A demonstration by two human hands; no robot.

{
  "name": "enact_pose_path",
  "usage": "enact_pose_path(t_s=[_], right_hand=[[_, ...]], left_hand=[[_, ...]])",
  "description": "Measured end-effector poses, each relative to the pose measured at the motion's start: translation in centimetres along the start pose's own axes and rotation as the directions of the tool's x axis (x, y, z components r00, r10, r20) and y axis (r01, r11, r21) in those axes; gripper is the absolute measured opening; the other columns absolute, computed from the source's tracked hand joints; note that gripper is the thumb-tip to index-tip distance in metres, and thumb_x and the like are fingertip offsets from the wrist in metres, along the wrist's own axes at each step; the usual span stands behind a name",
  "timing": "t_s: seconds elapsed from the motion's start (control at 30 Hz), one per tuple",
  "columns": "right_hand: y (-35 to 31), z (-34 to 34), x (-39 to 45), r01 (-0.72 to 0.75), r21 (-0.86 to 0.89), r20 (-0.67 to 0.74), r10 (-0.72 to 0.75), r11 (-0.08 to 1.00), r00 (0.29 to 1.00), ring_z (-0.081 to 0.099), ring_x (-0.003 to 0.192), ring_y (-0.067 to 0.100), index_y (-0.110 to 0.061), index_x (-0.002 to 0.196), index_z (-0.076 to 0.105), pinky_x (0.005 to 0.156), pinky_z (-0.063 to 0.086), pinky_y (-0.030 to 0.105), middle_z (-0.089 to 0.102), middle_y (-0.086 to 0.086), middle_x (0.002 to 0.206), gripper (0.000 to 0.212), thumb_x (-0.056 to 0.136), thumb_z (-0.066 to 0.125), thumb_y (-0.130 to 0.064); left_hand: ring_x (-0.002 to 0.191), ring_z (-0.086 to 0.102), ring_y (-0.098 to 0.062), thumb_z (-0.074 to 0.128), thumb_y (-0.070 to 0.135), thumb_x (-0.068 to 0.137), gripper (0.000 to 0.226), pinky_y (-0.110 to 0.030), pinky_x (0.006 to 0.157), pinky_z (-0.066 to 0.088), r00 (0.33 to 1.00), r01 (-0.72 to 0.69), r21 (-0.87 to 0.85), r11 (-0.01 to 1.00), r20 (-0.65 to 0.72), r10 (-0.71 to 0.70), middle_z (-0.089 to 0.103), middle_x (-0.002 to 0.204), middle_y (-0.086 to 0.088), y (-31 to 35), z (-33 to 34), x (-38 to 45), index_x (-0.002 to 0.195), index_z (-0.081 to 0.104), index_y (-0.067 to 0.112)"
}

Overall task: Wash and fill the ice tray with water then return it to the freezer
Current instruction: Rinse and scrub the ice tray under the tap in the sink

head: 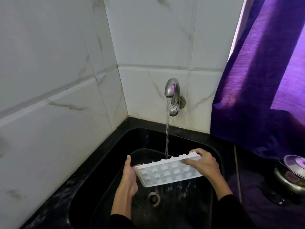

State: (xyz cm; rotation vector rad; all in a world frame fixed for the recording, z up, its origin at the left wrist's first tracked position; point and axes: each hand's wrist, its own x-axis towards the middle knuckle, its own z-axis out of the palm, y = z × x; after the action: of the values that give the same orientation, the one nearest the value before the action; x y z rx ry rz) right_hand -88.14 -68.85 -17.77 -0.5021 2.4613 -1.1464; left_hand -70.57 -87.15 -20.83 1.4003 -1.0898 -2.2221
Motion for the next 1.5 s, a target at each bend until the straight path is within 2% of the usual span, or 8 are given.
enact_pose_path(t_s=[0.23, 0.37, 0.5, 0.87, 0.93, 1.17, 1.3, 1.5], right_hand=[[-0.8, -1.6, 0.0, -0.288, 0.022, -0.153, 0.288, 0.957, 0.945, 0.058, 0.100, 0.028, -0.018, 0.114, 0.051, 0.076, 0.043, 0.035, 0.060, 0.004, 0.108, 0.092, 0.047, 0.075, -0.077], [-0.2, -1.9, 0.2, -0.372, 0.139, -0.199, 0.394, 0.918, 0.897, 0.058, 0.089, 0.027, -0.013, 0.106, 0.057, 0.073, 0.042, 0.036, 0.064, 0.003, 0.096, 0.085, 0.053, 0.070, -0.079], [1.3, -1.7, 0.6, -0.379, 0.296, -0.168, 0.439, 0.877, 0.883, 0.059, 0.089, 0.029, -0.010, 0.102, 0.060, 0.077, 0.047, 0.038, 0.064, 0.006, 0.096, 0.072, 0.065, 0.069, -0.071], [3.0, -2.6, 0.8, -0.227, 0.520, -0.283, 0.417, 0.824, 0.864, 0.052, 0.092, 0.022, -0.012, 0.111, 0.066, 0.084, 0.045, 0.037, 0.063, 0.007, 0.102, 0.024, 0.091, 0.059, -0.023], [3.0, -2.7, 0.4, -0.193, 0.564, -0.313, 0.424, 0.803, 0.850, 0.052, 0.092, 0.020, -0.014, 0.116, 0.065, 0.082, 0.044, 0.034, 0.061, 0.003, 0.102, 0.026, 0.092, 0.057, -0.022], [3.5, -2.3, -1.0, -0.029, 0.697, -0.429, 0.449, 0.716, 0.784, 0.060, 0.100, 0.022, -0.014, 0.118, 0.065, 0.084, 0.048, 0.031, 0.065, 0.008, 0.118, 0.028, 0.091, 0.059, -0.020], [3.4, -2.0, -1.3, 0.027, 0.706, -0.490, 0.461, 0.707, 0.740, 0.059, 0.093, 0.020, -0.013, 0.114, 0.065, 0.078, 0.046, 0.029, 0.065, 0.010, 0.112, 0.025, 0.090, 0.062, -0.020], [2.5, -1.2, -1.3, 0.058, 0.666, -0.535, 0.423, 0.743, 0.731, 0.065, 0.099, 0.026, -0.015, 0.109, 0.068, 0.084, 0.053, 0.036, 0.069, 0.009, 0.107, 0.022, 0.089, 0.065, -0.022]], left_hand=[[0.105, 0.064, -0.032, 0.049, 0.034, 0.095, 0.039, -0.046, 0.089, 0.051, 0.968, -0.165, 0.041, 0.985, 0.197, 0.154, 0.069, 0.111, -0.015, -0.5, 0.1, -0.8, 0.119, 0.061, 0.006], [0.111, 0.062, -0.036, 0.048, 0.019, 0.097, 0.035, -0.048, 0.088, 0.052, 0.934, -0.131, -0.077, 0.988, 0.323, 0.149, 0.065, 0.119, -0.020, -1.1, 0.4, -1.0, 0.128, 0.055, 0.005], [0.108, 0.064, -0.036, 0.042, 0.019, 0.100, 0.032, -0.047, 0.083, 0.053, 0.944, -0.109, -0.132, 0.985, 0.295, 0.145, 0.066, 0.118, -0.020, -1.6, 1.6, -0.6, 0.127, 0.054, 0.006], [0.097, 0.068, -0.034, 0.039, 0.036, 0.101, 0.038, -0.050, 0.083, 0.055, 0.984, -0.086, -0.144, 0.986, 0.142, 0.107, 0.073, 0.104, -0.015, -1.7, 6.3, -1.2, 0.119, 0.059, 0.010], [0.096, 0.068, -0.035, 0.041, 0.037, 0.100, 0.038, -0.052, 0.089, 0.052, 0.989, -0.091, -0.125, 0.988, 0.106, 0.105, 0.072, 0.102, -0.016, -1.8, 7.3, -1.4, 0.116, 0.061, 0.008], [0.094, 0.069, -0.034, 0.051, 0.036, 0.096, 0.035, -0.043, 0.071, 0.058, 0.994, -0.067, -0.138, 0.988, 0.074, 0.078, 0.072, 0.104, -0.016, -1.8, 9.6, -1.6, 0.113, 0.064, 0.008], [0.093, 0.069, -0.035, 0.057, 0.028, 0.094, 0.028, -0.051, 0.085, 0.055, 0.994, -0.083, -0.186, 0.979, 0.054, 0.095, 0.072, 0.103, -0.016, -1.7, 10.4, -1.8, 0.111, 0.064, 0.007], [0.090, 0.069, -0.032, 0.059, 0.027, 0.093, 0.021, -0.050, 0.084, 0.056, 0.993, -0.120, -0.219, 0.968, -0.013, 0.120, 0.072, 0.100, -0.013, -1.6, 9.7, -1.7, 0.103, 0.064, 0.010]])
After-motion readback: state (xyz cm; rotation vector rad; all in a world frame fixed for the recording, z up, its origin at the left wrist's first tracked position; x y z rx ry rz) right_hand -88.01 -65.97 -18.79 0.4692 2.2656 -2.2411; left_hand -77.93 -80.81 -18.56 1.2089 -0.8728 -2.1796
